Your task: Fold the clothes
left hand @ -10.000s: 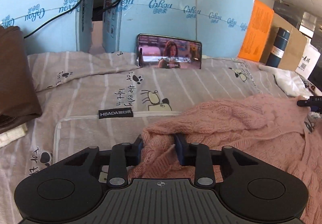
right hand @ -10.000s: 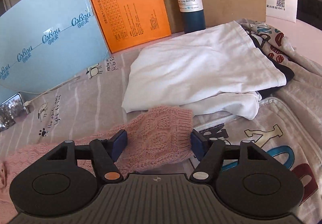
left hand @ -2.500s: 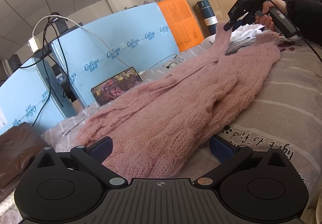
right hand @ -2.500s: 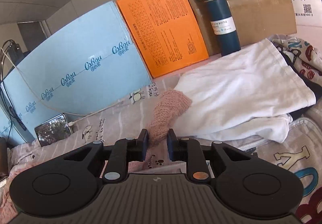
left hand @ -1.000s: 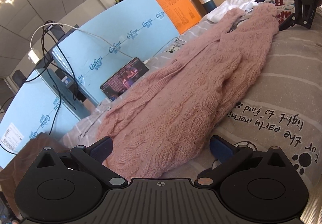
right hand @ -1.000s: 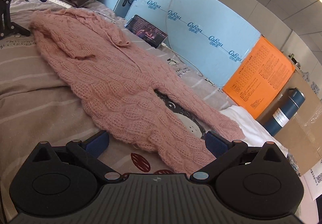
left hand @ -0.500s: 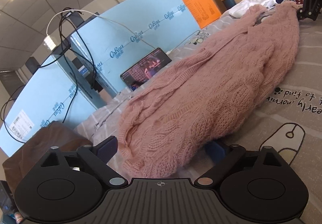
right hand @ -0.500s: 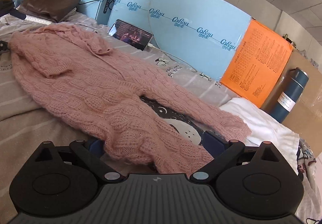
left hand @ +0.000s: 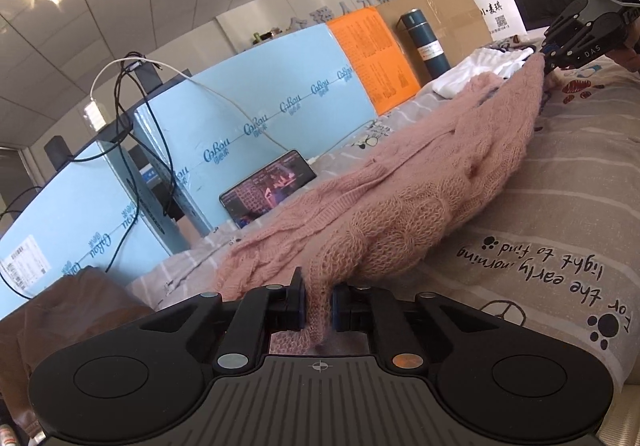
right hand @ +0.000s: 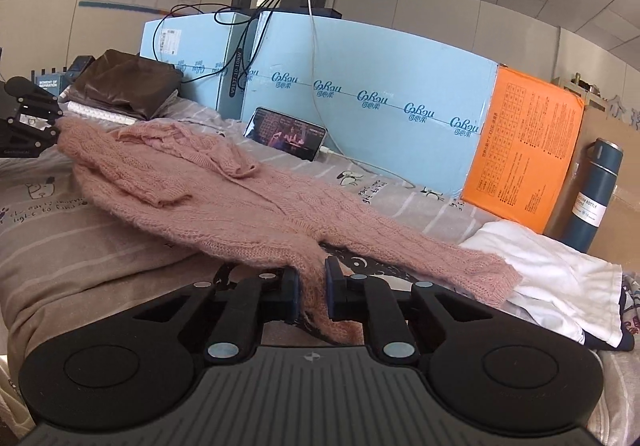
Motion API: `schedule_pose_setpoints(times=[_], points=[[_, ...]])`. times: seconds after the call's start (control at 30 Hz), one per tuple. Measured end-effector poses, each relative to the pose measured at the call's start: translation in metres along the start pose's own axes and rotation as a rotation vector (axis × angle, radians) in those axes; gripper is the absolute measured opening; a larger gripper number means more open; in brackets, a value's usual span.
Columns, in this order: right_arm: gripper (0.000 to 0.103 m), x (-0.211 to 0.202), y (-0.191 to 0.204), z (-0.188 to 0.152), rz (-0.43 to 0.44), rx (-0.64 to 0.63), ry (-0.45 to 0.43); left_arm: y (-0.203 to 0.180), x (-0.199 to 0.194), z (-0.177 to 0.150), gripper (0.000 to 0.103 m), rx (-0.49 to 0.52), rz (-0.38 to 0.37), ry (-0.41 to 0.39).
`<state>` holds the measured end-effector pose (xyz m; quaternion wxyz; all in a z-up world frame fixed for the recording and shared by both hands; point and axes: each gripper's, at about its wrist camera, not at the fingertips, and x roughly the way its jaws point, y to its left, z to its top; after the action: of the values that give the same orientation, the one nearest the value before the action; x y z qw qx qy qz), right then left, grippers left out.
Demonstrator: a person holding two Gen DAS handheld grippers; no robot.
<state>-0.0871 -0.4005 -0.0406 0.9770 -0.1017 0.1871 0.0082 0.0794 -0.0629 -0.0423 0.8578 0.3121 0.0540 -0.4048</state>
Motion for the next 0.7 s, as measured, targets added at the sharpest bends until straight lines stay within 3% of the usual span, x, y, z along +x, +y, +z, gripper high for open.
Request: schedule_pose_setpoints(times=[0.27,0.4,0.53,0.63,0.7], points=[[0.010,0.033,-0.029,0.029,0.035,-0.008,-0.038,0.036,0.028,0.018,0.010,-0.018,-0.006,-0.021],[0.009,0.059,-0.047,0.048,0.077,-0.022,-0.019,0.057,0.055,0.023,0.010,-0.007,-0.033,0.021],[0.009,0.096,-0.068,0.061,0.100,-0.044,0.057,0.072,0.088,0.021,0.012,-0.017,-0.080,0.088],[0.010,0.120,-0.079,0.064,0.103,-0.056,0.105,0.073,0.105,0.020,0.017,-0.019,-0.080,0.114],[0.011,0.132,-0.082,0.063,0.089,-0.069,0.129,0.071,0.111,0.021,0.031,-0.017,-0.066,0.100]])
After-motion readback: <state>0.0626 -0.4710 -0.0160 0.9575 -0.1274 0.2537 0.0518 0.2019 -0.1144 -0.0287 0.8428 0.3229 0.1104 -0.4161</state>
